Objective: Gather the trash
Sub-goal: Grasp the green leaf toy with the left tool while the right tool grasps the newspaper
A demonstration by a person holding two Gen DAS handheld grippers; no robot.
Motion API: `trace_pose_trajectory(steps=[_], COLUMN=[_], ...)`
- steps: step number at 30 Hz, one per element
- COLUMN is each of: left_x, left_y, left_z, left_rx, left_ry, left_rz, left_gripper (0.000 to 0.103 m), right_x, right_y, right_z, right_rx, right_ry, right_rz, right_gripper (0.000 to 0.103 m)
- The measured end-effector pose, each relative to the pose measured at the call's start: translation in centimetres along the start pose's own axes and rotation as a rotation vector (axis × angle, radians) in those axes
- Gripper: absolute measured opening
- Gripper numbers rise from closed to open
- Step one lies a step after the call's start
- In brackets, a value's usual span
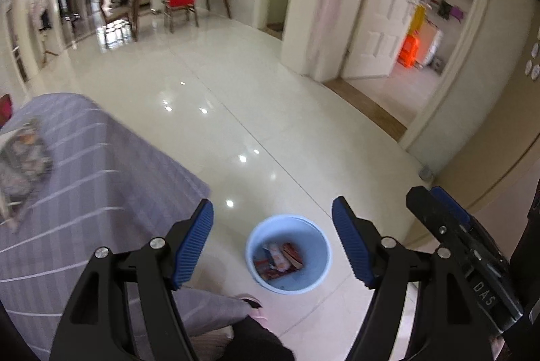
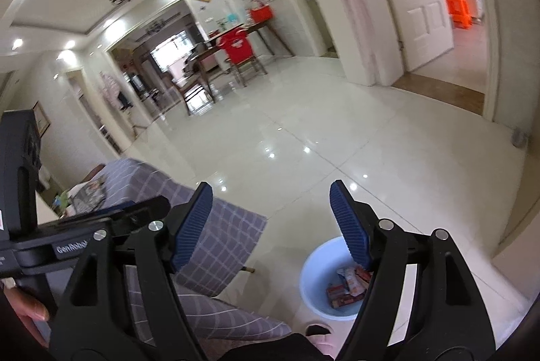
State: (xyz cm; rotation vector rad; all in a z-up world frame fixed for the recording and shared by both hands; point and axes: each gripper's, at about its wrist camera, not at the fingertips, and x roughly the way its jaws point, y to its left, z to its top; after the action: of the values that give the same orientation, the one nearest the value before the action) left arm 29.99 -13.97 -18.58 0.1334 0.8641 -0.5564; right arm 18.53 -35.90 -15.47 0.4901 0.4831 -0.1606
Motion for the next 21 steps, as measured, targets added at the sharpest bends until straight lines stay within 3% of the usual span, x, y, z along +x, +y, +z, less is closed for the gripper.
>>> trace_pose_trajectory(steps=[7, 11, 16, 19, 21], left_x=[-5.9, -9.1, -12.5, -13.9, -14.3], left_y=[9.4, 16.1, 24.3, 28.2, 30.0], left_z=[-0.3, -1.5, -3.2, -3.8, -4.2], left_rx=[-0.127, -0.209, -0.341, -0.406, -0.427], left_ry=[-0.078, -0.104, -0.125, -0.129, -0.139], left_rz=[0.128, 0.258, 0.359, 0.39, 0.368], left_gripper=[0.071, 0.072, 0.072, 0.072, 0.072], right_x=[2.8, 5.2, 8.1, 10.0, 11.2], right_y=[9.7, 16.1, 23.0, 26.8, 28.8], right_z=[-0.7, -1.3, -1.8, -2.1, -2.3], right_rx=[-0.154, -0.259, -0.377, -0.44, -0.463], right_ry=[0.093, 0.153, 0.219, 0.239, 0.25], right_rz=[0.143, 0.222, 0.28, 0.293, 0.306], right_gripper=[0.075, 0.079, 0.085, 0.088, 0.089])
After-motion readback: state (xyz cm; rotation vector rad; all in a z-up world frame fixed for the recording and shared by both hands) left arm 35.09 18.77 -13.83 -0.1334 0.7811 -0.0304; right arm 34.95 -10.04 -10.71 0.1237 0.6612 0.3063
